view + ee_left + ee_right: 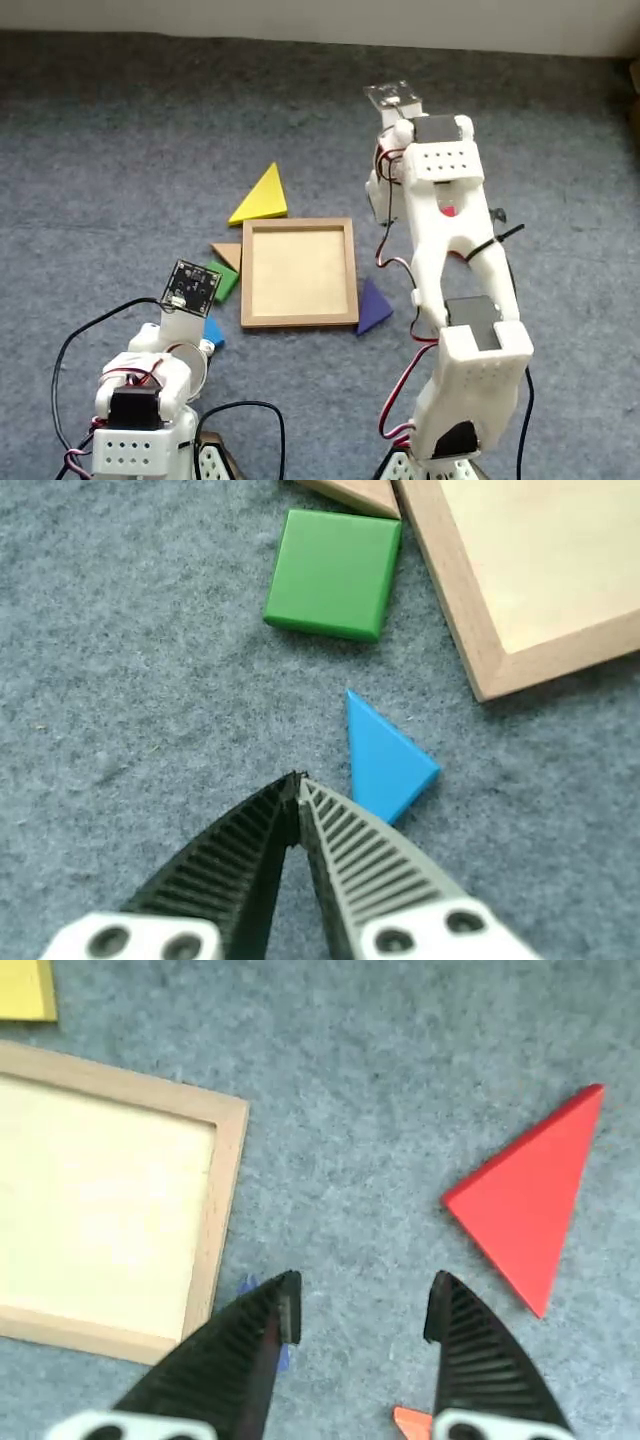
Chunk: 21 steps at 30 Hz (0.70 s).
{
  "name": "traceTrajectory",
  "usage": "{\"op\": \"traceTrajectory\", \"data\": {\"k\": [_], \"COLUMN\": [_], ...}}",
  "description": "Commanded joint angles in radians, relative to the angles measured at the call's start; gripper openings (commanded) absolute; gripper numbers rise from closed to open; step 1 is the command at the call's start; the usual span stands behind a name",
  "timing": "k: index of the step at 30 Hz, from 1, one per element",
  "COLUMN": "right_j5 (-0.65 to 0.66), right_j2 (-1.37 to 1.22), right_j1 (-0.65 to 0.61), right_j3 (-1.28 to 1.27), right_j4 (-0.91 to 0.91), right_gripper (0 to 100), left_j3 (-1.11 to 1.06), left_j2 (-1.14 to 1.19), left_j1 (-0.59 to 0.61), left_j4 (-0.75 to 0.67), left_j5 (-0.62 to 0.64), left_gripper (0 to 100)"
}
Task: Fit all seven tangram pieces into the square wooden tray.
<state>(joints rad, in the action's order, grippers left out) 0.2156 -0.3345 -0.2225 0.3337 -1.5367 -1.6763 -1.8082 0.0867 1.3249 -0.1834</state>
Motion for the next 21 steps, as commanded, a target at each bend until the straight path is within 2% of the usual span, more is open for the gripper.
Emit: {"op": "traceTrajectory", "data": {"k": [1, 7, 17, 21], "right_j5": [0.011, 0.012, 0.032, 0.032], "right_j2": [0.045, -0.116, -0.414, -0.496], "right_j1": [0.056, 0.162, 0.182, 0.208], "right_j3": [0.044, 0.056, 0.262, 0.349], "right_j4": [0.048, 0.137, 0.163, 0.085], "right_gripper": [20.0, 28.6, 28.9, 28.9], "left_j3": [-0.021, -0.021, -0.021, -0.021], "left_j2": [-0.008, -0.008, -0.008, -0.008], "left_j1": [0.012, 0.012, 0.012, 0.012], "left_j4": [0.005, 0.005, 0.005, 0.005], "left_j5": [0.009, 0.009, 0.009, 0.009], "left_gripper": [1, 1, 1, 1]}}
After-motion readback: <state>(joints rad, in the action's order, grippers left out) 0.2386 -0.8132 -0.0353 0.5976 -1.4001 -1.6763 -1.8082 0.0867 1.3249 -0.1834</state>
